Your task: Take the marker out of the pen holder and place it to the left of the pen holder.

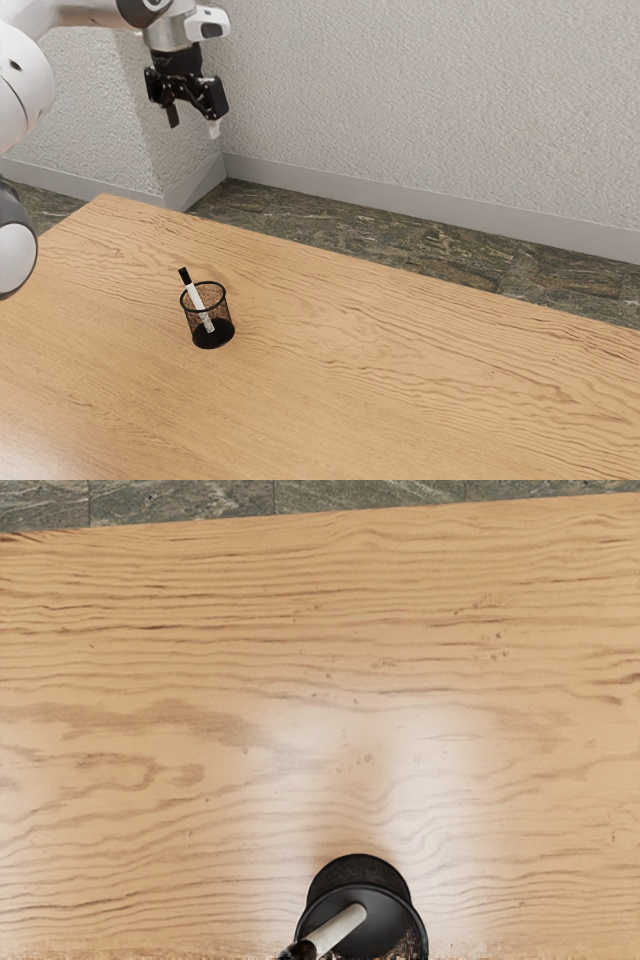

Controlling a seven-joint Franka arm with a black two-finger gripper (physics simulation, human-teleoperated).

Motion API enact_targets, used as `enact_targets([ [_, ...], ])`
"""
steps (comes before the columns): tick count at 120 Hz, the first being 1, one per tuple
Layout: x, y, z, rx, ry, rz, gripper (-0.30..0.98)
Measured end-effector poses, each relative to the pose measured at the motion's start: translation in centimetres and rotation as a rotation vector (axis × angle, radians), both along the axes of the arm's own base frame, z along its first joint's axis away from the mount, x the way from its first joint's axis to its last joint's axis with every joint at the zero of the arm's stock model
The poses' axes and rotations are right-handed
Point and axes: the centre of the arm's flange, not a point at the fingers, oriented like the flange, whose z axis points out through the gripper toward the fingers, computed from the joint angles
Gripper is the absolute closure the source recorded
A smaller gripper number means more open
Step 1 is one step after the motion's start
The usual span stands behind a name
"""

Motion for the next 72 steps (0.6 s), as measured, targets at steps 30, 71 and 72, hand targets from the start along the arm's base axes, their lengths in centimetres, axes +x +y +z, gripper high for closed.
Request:
enact_targets([
  [30, -0.5, -0.3, 0.2, -0.007, 0.016, 0.014, 0.0],
  [71, 0.5, 1.4, -4.6, 0.017, 0.067, 0.199, 0.0],
  [72, 0.6, 1.4, -4.9, 0.016, 0.072, 0.205, 0.0],
])
